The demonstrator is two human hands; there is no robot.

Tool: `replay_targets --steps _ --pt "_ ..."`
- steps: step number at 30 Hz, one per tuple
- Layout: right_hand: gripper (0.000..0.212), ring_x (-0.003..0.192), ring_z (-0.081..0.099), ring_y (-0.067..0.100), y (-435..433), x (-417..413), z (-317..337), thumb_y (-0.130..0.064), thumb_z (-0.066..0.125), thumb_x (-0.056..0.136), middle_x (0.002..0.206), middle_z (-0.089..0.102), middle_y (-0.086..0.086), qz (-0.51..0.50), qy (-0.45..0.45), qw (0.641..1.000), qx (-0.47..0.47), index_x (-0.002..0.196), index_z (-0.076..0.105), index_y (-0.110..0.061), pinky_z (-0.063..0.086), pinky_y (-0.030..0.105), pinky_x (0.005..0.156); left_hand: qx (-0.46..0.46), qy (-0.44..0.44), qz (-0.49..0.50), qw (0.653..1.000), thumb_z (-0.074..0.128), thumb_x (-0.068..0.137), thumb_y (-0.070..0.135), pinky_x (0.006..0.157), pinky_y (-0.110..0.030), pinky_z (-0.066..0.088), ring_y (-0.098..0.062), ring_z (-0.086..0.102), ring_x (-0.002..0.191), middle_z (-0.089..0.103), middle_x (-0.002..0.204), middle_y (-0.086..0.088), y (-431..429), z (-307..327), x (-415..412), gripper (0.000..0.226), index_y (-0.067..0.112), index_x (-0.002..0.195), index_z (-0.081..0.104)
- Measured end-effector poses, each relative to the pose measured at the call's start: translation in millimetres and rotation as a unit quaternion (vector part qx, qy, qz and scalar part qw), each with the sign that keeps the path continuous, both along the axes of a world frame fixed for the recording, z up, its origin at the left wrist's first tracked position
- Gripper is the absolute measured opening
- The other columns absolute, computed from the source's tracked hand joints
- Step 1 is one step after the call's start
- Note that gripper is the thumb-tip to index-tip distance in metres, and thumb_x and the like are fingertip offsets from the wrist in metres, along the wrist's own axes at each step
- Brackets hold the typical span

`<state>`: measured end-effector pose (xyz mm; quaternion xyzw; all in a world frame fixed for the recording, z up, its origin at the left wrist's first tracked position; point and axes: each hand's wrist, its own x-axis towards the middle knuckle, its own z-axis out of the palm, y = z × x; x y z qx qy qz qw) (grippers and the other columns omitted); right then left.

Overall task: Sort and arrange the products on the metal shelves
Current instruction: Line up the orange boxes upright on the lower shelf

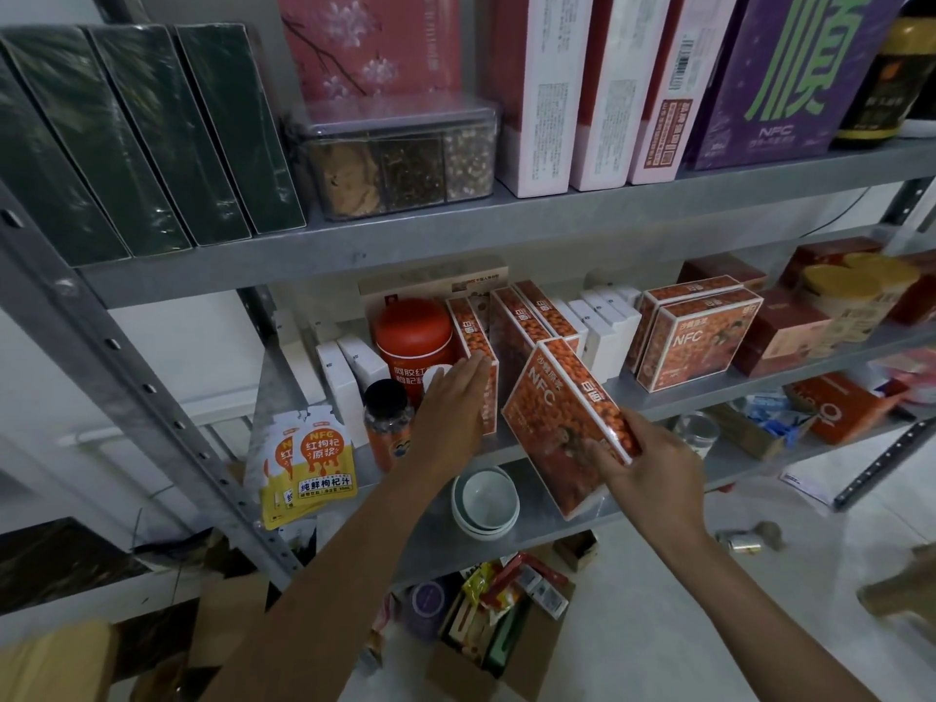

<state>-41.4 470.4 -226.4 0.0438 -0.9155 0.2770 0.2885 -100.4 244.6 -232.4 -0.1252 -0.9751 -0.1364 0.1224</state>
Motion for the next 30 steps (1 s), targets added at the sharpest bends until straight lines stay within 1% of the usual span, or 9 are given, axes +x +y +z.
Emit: replay_targets --steps 5,13,15,17,19,21,23,27,30 --pt "0.041 0.075 0.069 0.031 -3.8 -3.2 0.3 -0.03 0.08 0.077 0.09 0.074 0.011 -0.009 -0.032 0.999 0.025 0.112 0.069 -0.01 0.057 0.038 0.063 0.006 -0.009 0.006 1.0 0.063 0.092 0.013 0.118 -0.047 0.025 -0.025 0.025 0.146 0.015 0.163 -0.004 2.4 -1.1 -2.3 0.08 0.013 0.155 0.014" --pt "0.048 0.077 0.068 0.034 -43.7 -27.2 -7.8 -0.043 0.074 0.079 0.091 0.072 0.015 0.0 -0.063 0.996 0.06 0.11 0.067 -0.007 0.051 0.035 0.061 0.009 -0.017 0.011 1.0 0.066 0.089 0.021 0.114 -0.051 0.031 -0.03 0.033 0.142 0.019 0.162 -0.004 2.2 -3.5 -3.2 0.083 0.014 0.155 0.017" --pt "0.051 0.085 0.068 0.035 -54.1 -34.2 -7.0 -0.042 0.074 0.081 0.1 0.071 0.016 -0.001 -0.062 0.997 0.047 0.116 0.064 -0.007 0.052 0.036 0.066 0.009 -0.015 0.013 1.0 0.068 0.087 0.021 0.113 -0.051 0.032 -0.031 0.033 0.141 0.019 0.162 -0.004 2.5 -4.8 -2.7 0.085 0.015 0.155 0.017" --pt "0.062 0.106 0.062 0.031 -58.2 -43.7 -5.9 -0.047 0.069 0.085 0.12 0.065 0.014 0.014 -0.097 0.993 0.058 0.133 0.054 -0.01 0.052 0.038 0.08 0.002 -0.012 0.017 1.0 0.068 0.087 0.02 0.112 -0.05 0.032 -0.03 0.034 0.141 0.018 0.162 -0.004 2.6 -6.2 -2.9 0.086 0.015 0.155 0.016" --pt "0.086 0.126 0.049 0.028 -52.8 -53.8 -4.9 -0.052 0.068 0.084 0.142 0.05 0.011 0.083 -0.167 0.977 0.105 0.151 0.029 -0.015 0.045 0.04 0.097 -0.003 -0.01 0.02 1.0 0.068 0.088 0.022 0.112 -0.05 0.031 -0.029 0.033 0.141 0.018 0.162 -0.003 2.5 -7.2 -3.6 0.086 0.016 0.155 0.015" --pt "0.108 0.133 0.037 0.027 -43.2 -60.2 -1.9 -0.053 0.072 0.081 0.151 0.035 0.01 0.163 -0.212 0.945 0.187 0.156 0.002 -0.02 0.039 0.041 0.105 0.0 -0.01 0.017 1.0 0.067 0.089 0.024 0.113 -0.049 0.03 -0.028 0.032 0.142 0.017 0.162 -0.003 2.3 -7.5 -3.8 0.084 0.016 0.155 0.014" --pt "0.112 0.132 0.034 0.025 -36.1 -64.0 -0.2 -0.047 0.073 0.081 0.15 0.033 0.008 0.182 -0.186 0.923 0.285 0.155 -0.007 -0.024 0.037 0.04 0.105 -0.001 -0.008 0.014 1.0 0.064 0.091 0.022 0.115 -0.048 0.029 -0.027 0.031 0.143 0.016 0.163 -0.003 1.9 -7.6 -3.9 0.082 0.016 0.155 0.014" --pt "0.097 0.133 0.032 0.03 -43.6 -69.9 8.7 -0.039 0.074 0.083 0.15 0.031 0.013 0.14 -0.106 0.925 0.337 0.156 0.012 -0.027 0.033 0.041 0.105 -0.001 -0.01 0.006 1.0 0.061 0.092 0.018 0.119 -0.047 0.024 -0.023 0.024 0.146 0.01 0.164 -0.002 0.8 -6.7 -3.9 0.082 0.016 0.156 0.01" --pt "0.087 0.119 0.046 0.035 -56.0 -73.0 15.5 -0.034 0.087 0.069 0.134 0.047 0.019 0.119 -0.061 0.941 0.312 0.144 0.046 -0.018 0.041 0.044 0.098 0.001 -0.007 0.005 1.0 0.062 0.091 0.016 0.12 -0.045 0.022 -0.022 0.022 0.146 0.011 0.163 -0.002 0.5 -5.1 -3.3 0.082 0.016 0.156 0.011"
